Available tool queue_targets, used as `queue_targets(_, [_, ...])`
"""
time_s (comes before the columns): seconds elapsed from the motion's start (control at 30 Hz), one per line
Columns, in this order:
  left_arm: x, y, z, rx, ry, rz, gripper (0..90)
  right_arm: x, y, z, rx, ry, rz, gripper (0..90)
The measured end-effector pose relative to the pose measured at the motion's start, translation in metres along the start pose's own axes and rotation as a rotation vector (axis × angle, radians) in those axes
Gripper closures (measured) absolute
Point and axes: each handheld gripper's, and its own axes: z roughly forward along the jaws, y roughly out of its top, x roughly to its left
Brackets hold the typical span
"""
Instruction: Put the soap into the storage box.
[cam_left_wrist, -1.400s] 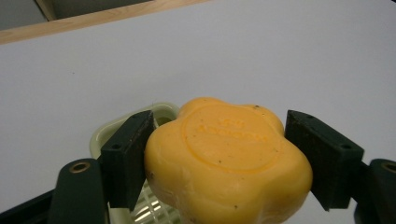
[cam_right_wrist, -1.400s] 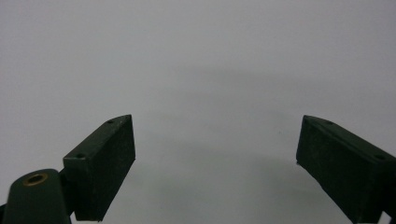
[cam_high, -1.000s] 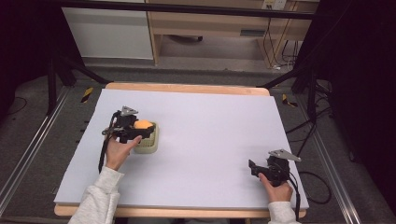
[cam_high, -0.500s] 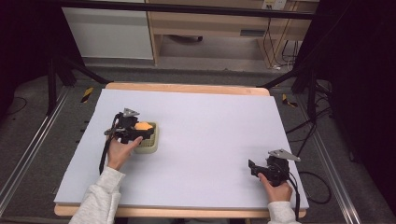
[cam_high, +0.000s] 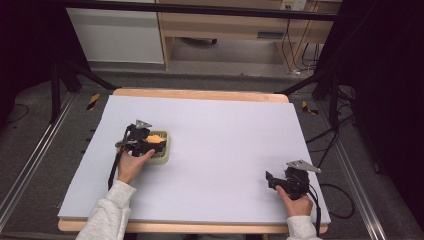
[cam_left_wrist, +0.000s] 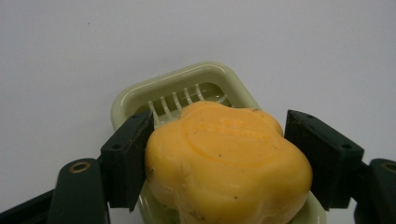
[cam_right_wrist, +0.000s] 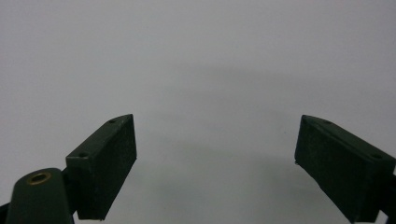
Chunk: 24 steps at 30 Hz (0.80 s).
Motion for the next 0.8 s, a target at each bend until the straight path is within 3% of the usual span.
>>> queue_targets(0.47, [-0.0021,-0.0057,0.0039,-0.004,0.005,-0.010,25.2,0.0012,0.0000,-0.0002,0.004,0.004,0.007,13.1])
queue_targets(0.8, [-0.0029,-0.0091,0.0026,0.007,0.012,0.007,24.9,0.0011,-0.0001,0.0005,0.004,0.002,-0.002,13.2])
